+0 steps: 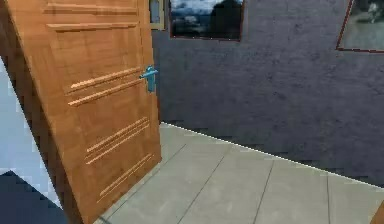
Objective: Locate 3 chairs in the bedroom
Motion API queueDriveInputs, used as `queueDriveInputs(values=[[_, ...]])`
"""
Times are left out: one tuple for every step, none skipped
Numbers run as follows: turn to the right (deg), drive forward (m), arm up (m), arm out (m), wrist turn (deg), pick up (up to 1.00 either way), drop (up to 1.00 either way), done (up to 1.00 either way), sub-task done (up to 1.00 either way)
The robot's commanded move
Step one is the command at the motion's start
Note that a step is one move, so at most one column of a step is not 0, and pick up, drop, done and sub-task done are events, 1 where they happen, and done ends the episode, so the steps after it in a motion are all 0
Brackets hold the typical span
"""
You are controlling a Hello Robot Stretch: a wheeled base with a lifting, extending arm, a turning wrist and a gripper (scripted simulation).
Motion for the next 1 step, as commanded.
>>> queueDriveInputs(values=[[45.0,0.00,0.00,0.00,0.0,0.00,0.00,0.00,0.00]])
